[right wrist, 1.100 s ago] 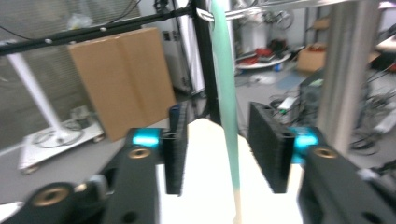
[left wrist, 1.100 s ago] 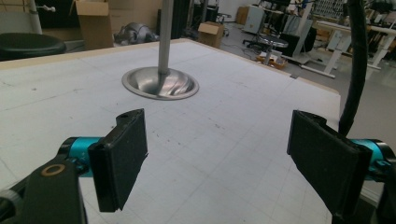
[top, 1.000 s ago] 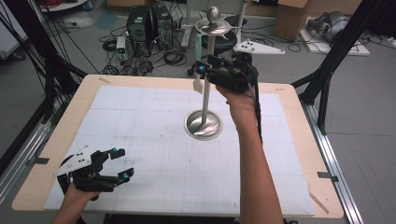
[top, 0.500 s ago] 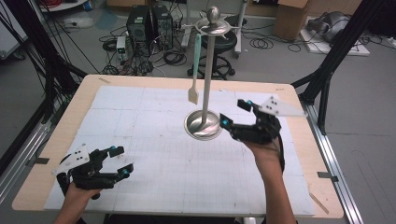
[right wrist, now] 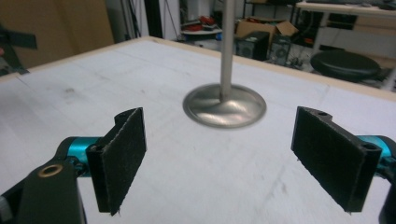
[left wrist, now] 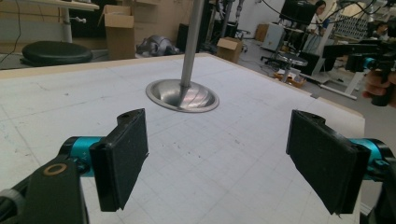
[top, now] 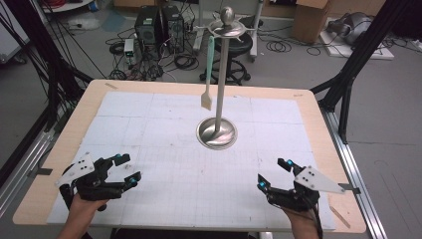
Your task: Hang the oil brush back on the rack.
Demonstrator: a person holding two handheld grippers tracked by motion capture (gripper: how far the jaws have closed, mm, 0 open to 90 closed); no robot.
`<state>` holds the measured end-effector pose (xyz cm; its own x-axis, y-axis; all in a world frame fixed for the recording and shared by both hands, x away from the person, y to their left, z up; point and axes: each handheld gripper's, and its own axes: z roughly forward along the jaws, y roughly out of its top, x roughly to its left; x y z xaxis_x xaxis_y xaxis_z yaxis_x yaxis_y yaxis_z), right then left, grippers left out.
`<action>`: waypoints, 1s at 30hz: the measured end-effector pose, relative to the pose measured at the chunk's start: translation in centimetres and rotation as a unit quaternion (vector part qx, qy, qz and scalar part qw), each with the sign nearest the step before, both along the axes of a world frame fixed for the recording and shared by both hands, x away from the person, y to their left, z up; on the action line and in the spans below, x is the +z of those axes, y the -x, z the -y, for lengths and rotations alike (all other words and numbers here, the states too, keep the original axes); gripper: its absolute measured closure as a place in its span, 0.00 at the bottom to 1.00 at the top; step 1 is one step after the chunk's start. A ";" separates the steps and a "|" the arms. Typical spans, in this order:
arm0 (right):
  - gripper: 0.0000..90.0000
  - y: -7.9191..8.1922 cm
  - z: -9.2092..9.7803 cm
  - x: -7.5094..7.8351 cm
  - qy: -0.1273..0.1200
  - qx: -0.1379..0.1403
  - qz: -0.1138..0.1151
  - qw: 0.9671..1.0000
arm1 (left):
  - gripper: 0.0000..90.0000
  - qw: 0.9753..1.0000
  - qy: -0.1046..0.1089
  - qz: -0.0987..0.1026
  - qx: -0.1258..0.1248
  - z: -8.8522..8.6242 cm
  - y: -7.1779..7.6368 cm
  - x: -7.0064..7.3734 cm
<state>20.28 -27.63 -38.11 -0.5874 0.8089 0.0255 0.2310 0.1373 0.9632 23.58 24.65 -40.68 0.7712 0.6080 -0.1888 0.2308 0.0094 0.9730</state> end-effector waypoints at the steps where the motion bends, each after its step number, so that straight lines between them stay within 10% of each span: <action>1: 0.19 0.4 0.3 -0.4 -0.007 -0.002 0.002 1.000 | 0.24 1.000 -0.001 0.001 0.000 0.0 0.0 0.0; 30: 0.19 1.3 0.9 -1.5 -0.030 -0.016 -0.015 0.999 | 0.24 1.000 0.001 -0.001 0.005 -0.1 0.4 -0.5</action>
